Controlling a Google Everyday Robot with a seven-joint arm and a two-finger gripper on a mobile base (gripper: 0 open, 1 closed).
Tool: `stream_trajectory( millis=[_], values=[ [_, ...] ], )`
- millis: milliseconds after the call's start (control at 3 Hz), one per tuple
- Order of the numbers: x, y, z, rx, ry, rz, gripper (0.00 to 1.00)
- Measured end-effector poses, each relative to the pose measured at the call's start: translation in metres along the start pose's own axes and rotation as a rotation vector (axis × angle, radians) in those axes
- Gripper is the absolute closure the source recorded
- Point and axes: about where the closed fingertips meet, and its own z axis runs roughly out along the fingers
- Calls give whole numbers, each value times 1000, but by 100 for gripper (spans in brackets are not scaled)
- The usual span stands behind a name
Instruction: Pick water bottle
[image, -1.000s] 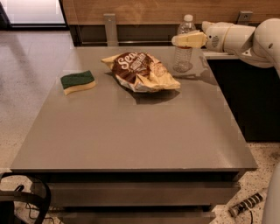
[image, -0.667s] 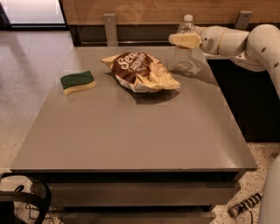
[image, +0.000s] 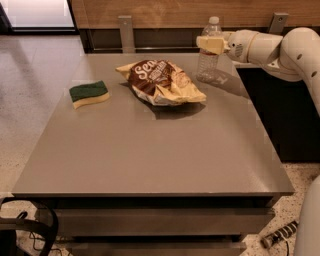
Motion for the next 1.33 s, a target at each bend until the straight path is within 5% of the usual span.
stream_trajectory(
  millis=[333,1000,1333],
  values=[
    [1,2,4,-6,1,1,100],
    [-40,6,-13,-7,-15,-66,100],
    [-84,6,-38,28,-41,-145,100]
  ],
)
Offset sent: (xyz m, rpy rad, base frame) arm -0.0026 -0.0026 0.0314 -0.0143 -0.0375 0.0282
